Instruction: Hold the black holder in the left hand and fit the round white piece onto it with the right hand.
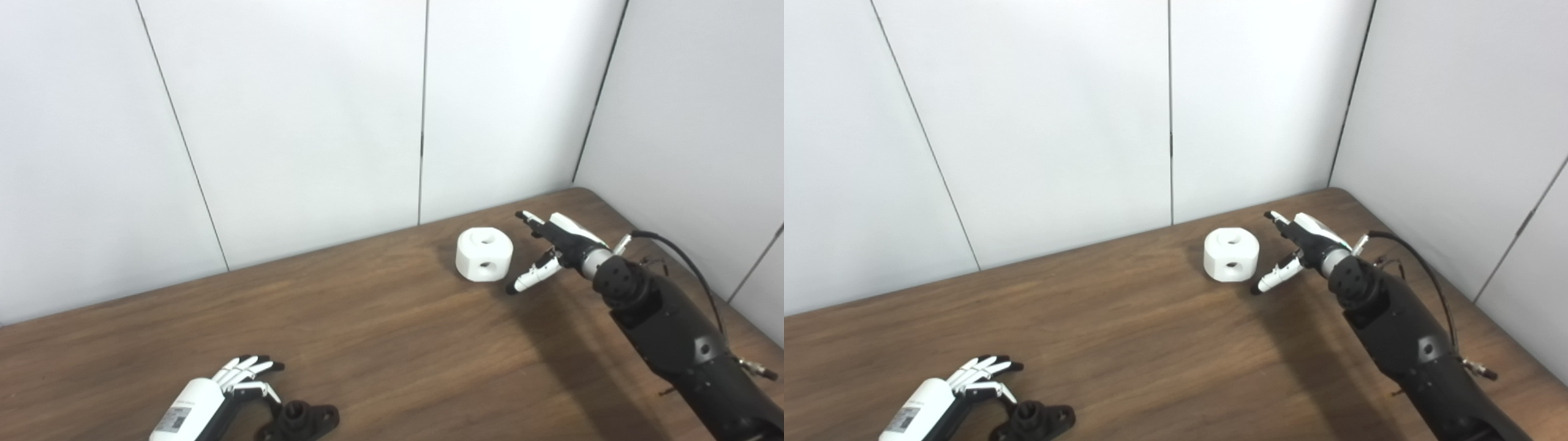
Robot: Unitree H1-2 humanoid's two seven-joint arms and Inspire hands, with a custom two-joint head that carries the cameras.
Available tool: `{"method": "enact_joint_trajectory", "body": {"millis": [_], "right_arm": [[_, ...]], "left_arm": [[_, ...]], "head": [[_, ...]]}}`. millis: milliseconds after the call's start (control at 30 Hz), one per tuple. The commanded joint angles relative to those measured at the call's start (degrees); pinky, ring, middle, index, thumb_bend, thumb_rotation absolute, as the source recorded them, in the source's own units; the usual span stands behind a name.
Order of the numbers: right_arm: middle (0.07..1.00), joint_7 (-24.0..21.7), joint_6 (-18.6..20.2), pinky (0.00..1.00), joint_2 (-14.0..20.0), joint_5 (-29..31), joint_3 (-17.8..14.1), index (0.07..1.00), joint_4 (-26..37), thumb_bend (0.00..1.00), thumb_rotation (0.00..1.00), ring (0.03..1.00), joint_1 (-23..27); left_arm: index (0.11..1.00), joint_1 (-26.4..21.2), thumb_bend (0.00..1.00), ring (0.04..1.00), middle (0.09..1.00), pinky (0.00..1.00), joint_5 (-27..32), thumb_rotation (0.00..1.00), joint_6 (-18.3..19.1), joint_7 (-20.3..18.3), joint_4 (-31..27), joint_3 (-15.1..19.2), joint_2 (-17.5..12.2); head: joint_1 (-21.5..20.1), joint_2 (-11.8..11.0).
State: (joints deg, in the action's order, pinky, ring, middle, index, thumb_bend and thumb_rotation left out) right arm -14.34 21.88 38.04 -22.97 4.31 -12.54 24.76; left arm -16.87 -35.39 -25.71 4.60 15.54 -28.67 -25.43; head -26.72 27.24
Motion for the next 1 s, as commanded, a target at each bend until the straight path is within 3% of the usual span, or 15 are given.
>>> {"method": "enact_joint_trajectory", "body": {"millis": [0,967], "right_arm": [[0.988,0.6,-1.7,0.77,-0.5,-0.2,0.6,0.988,0.0,0.92,0.23,0.944,2.2],[0.983,-0.6,-1.0,0.75,-4.4,-2.3,6.6,0.953,-0.7,0.91,0.23,0.926,5.6]], "left_arm": [[0.485,6.6,0.52,0.914,0.86,0.95,-3.1,0.05,2.1,-5.9,2.5,-3.1,-1.2],[0.484,7.7,0.52,0.881,0.842,0.88,-1.7,0.05,4.7,-7.9,-2.2,-3.3,-1.7]], "head": [[0.0,0.0],[1.4,2.0]]}}
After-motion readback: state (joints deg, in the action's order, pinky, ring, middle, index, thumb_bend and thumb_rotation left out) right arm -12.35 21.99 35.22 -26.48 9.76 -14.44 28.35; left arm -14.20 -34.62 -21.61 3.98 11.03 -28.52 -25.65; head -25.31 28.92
